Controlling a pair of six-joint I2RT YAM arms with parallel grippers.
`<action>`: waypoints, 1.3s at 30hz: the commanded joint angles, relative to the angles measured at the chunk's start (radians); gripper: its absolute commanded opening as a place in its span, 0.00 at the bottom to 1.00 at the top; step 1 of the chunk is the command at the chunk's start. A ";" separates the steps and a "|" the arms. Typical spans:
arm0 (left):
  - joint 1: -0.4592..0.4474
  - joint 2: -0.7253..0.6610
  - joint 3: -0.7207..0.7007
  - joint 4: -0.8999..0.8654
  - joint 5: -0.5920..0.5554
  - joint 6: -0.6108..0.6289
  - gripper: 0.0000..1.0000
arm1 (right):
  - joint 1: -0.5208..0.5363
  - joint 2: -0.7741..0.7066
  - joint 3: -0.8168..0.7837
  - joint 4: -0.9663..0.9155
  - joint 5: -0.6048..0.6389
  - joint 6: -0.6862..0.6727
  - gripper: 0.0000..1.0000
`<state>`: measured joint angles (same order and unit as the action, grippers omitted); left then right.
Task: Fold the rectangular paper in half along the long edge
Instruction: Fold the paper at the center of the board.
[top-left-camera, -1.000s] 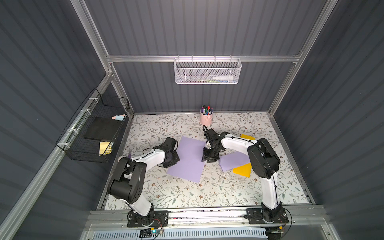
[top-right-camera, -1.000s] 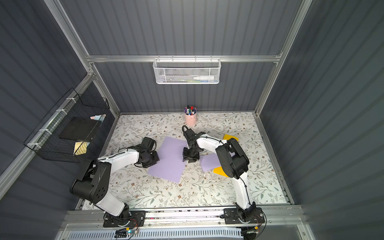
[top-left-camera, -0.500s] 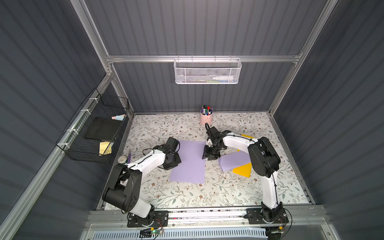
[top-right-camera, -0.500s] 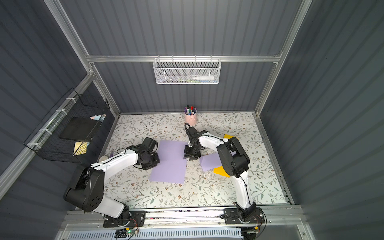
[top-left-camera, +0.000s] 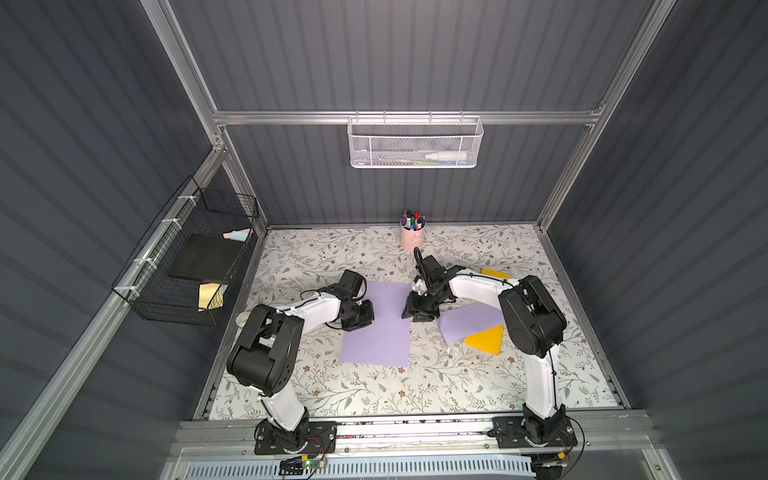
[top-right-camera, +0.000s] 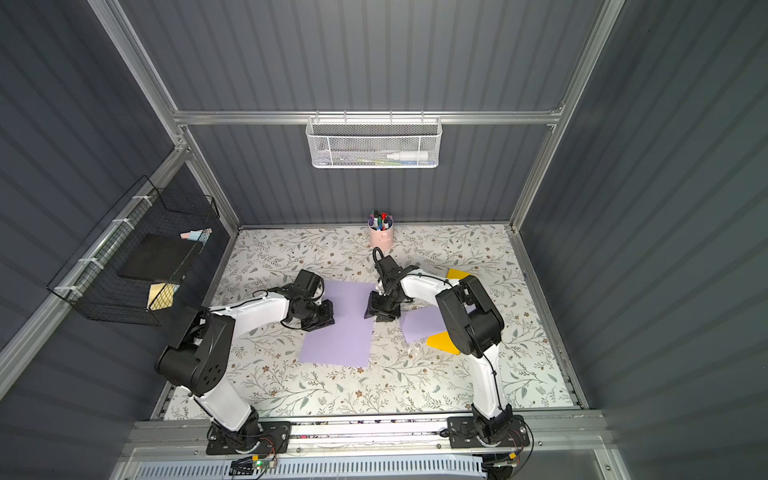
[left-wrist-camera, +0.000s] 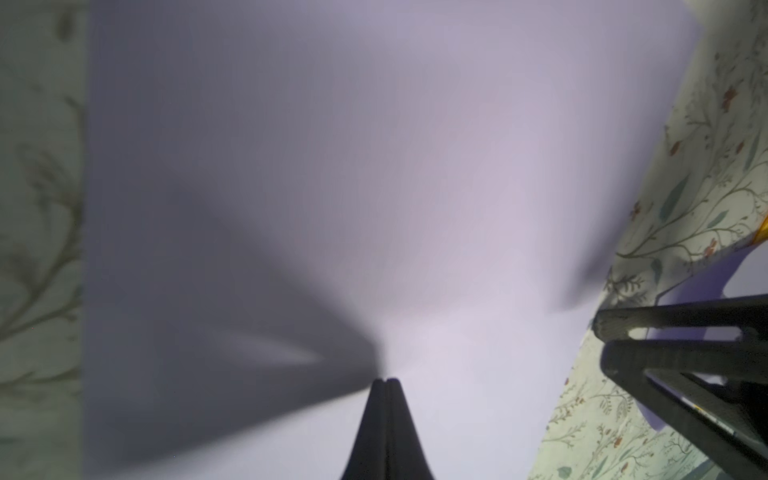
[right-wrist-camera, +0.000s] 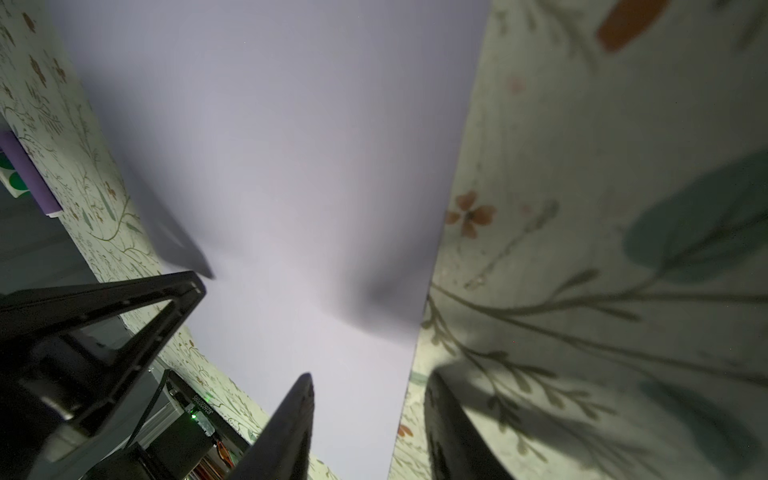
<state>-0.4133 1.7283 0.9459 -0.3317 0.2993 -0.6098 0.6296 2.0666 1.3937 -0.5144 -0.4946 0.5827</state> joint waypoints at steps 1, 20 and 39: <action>-0.008 0.030 -0.013 0.035 0.036 0.011 0.00 | 0.005 0.041 -0.028 -0.007 0.017 0.019 0.46; -0.017 0.073 -0.096 0.062 0.036 -0.018 0.00 | 0.015 0.085 0.066 0.202 -0.197 0.082 0.47; -0.017 0.072 -0.101 0.047 0.049 -0.009 0.00 | -0.060 0.137 0.146 0.351 -0.290 0.126 0.48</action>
<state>-0.4194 1.7439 0.8963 -0.1741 0.3809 -0.6205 0.5846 2.1792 1.5208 -0.1612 -0.7643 0.7105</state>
